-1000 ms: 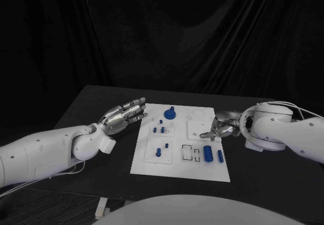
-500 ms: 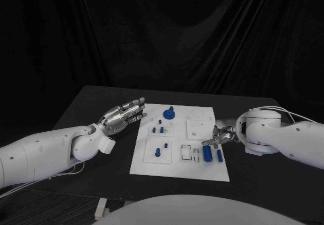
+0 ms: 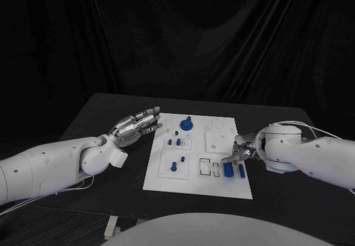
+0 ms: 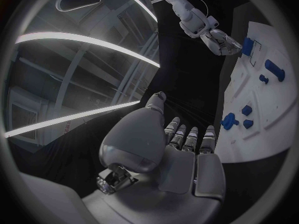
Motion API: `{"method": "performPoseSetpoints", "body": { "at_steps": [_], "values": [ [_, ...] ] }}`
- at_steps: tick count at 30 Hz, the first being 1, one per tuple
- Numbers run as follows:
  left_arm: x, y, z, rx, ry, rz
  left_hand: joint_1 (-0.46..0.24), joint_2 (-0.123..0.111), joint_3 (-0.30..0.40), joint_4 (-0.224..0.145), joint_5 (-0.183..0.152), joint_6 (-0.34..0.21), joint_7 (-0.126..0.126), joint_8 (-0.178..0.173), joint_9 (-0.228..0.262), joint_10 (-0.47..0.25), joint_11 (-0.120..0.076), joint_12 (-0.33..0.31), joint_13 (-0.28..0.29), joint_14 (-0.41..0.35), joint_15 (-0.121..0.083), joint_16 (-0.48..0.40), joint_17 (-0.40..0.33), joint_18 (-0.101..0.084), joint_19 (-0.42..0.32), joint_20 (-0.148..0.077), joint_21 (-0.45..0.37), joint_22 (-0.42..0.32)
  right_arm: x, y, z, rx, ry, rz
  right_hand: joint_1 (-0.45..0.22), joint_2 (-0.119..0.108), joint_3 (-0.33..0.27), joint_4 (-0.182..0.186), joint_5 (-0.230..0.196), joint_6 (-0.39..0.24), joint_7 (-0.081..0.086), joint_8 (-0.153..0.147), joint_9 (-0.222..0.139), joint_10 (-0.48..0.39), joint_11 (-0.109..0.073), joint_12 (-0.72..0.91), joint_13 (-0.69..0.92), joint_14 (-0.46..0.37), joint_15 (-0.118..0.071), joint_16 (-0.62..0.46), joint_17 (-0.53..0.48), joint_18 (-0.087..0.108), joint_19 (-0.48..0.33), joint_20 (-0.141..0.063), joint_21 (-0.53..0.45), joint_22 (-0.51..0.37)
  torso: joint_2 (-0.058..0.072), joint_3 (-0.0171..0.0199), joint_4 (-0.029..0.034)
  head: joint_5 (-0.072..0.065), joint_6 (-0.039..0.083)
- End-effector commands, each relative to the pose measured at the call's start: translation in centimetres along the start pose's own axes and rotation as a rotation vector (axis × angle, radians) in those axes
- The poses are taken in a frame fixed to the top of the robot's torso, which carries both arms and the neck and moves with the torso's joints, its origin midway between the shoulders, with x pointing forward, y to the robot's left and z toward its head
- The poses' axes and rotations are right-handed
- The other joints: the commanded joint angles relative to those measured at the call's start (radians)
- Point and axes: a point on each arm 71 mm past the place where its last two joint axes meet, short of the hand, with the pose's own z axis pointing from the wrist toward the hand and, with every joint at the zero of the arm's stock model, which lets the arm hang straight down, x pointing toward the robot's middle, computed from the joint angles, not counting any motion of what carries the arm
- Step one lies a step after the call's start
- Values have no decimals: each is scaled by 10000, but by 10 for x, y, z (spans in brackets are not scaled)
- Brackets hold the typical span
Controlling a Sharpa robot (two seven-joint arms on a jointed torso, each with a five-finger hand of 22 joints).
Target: Assemble the parts on the task board
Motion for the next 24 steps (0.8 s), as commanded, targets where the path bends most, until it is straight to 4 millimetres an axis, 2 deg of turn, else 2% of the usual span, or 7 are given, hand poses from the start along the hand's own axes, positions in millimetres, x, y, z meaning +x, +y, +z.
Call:
{"method": "performPoseSetpoints", "body": {
  "at_steps": [1,8,13,18,24],
  "values": [
    [2,0,1,153,104,-154,4,84,-7,-65,46,-56,-14,33,4,-4,29,69,1,16,104,64,4,180,9,93,18,11,2,-2,3,286,-94,-25,163,7,-9,-52,31,-68,75,-144,-68,1049,66,35,2632,690,94,-87,663,22,441,86,-116,2089,5,-1,-2,21,-2],
    [2,2,1,117,130,-186,-23,86,-17,-54,33,-57,-16,35,4,-6,20,73,1,17,150,69,6,178,12,110,20,13,10,1,8,307,213,-143,383,-97,-36,-158,106,-205,173,-494,-234,1049,152,35,2632,640,164,-234,389,70,368,153,-325,2021,-5,0,5,31,-2],
    [2,3,1,97,128,-205,-69,102,-27,-34,32,-61,-28,37,4,-11,9,87,1,21,282,83,9,157,22,152,26,22,15,3,11,341,485,-278,593,-165,-36,-307,593,-323,259,-794,-361,1049,234,35,2632,615,234,-322,227,111,311,219,-508,1963,-2,-2,0,47,-2],
    [1,4,0,76,118,-213,-74,103,-29,-33,32,-60,-28,38,5,-13,11,85,0,24,300,92,12,152,27,161,30,32,18,5,13,340,557,-291,851,-181,17,-523,932,-240,258,-855,-350,1049,237,35,2632,610,241,-348,174,122,301,239,-559,1949,1,0,1,32,-2],
    [1,4,-1,62,109,-224,-74,103,-29,-34,33,-59,-28,38,5,-13,11,87,1,23,305,91,12,150,29,163,31,34,19,6,15,345,518,-243,1237,-183,150,-901,1891,-23,176,-706,-85,1049,170,35,2632,597,187,-397,75,150,275,205,-682,1913,-1,-2,-2,48,-2]
  ]
}}
